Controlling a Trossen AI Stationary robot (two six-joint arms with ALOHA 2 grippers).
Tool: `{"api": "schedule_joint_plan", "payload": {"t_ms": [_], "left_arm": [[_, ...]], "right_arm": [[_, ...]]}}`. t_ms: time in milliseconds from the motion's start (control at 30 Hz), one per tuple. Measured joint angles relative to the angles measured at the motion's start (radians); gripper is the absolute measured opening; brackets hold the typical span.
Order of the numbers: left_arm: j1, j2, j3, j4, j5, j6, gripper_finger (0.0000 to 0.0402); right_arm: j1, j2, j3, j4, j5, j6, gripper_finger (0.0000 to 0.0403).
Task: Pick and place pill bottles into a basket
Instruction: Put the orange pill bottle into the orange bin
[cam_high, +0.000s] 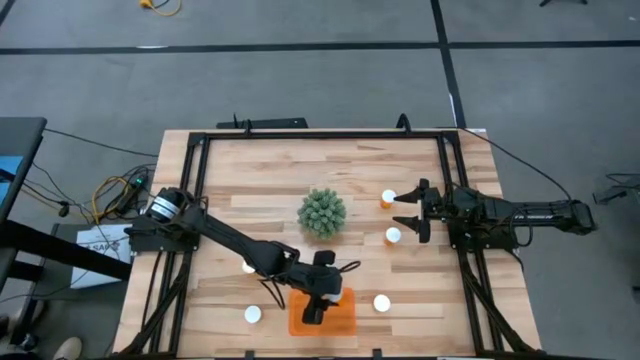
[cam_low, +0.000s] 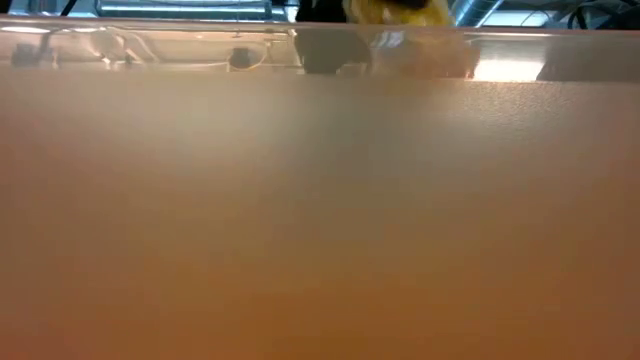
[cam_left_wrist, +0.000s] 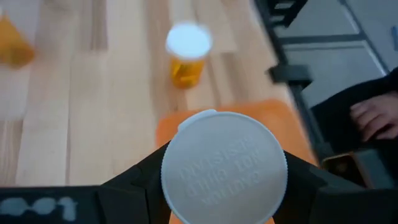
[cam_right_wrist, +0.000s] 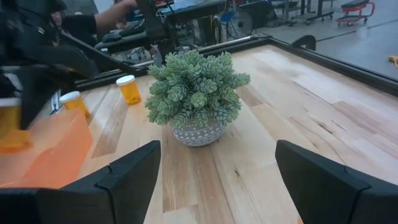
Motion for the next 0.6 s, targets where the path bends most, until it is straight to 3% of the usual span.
{"api": "schedule_joint_plan", "payload": {"t_ms": [400, 600], "left_arm": [[-0.002, 0.003, 0.020, -0.026, -0.070, 0.022, 0.0189], [-0.002, 0.114, 0.070, -0.064, -0.049, 0.035, 0.0185]], "right_arm": [[0.000, 0.000, 0.000, 0.000, 0.000, 0.000, 0.0311], [0.000, 0.000, 0.000, 0.000, 0.000, 0.000, 0.0311]]}}
